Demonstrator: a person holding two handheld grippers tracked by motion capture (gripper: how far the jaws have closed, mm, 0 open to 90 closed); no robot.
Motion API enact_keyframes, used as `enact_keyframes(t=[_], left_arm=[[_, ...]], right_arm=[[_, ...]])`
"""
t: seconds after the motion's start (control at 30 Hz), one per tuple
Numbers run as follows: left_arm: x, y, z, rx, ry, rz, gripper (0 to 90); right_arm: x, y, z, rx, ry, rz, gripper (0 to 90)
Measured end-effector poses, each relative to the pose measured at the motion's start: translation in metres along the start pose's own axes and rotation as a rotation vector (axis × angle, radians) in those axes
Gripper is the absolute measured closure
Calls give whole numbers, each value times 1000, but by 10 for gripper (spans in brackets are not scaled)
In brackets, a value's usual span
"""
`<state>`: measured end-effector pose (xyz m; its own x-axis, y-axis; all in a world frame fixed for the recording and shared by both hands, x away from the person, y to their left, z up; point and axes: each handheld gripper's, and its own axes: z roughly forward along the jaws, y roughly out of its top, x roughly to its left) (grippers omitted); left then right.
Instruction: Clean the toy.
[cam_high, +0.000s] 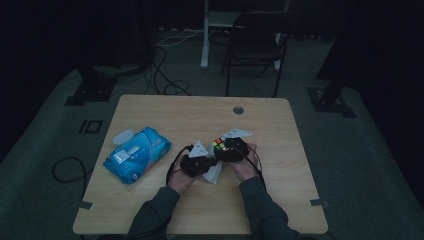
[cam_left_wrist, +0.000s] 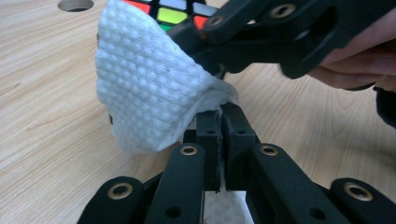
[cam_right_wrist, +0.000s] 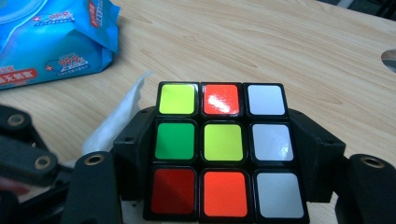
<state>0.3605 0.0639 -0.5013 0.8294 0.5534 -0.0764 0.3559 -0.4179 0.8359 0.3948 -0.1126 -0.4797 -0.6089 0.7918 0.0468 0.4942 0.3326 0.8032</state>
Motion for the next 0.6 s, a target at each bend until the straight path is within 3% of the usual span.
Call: enact_keyframes(t=[0.27, 0.6], left_arm=[[-5, 3, 5, -3, -21, 11, 880], [-9, 8, 17, -1, -36, 23, 881]], right_arm=[[-1, 2, 2, 2, -7, 22, 339], [3, 3, 3, 1, 20, 32, 339]])
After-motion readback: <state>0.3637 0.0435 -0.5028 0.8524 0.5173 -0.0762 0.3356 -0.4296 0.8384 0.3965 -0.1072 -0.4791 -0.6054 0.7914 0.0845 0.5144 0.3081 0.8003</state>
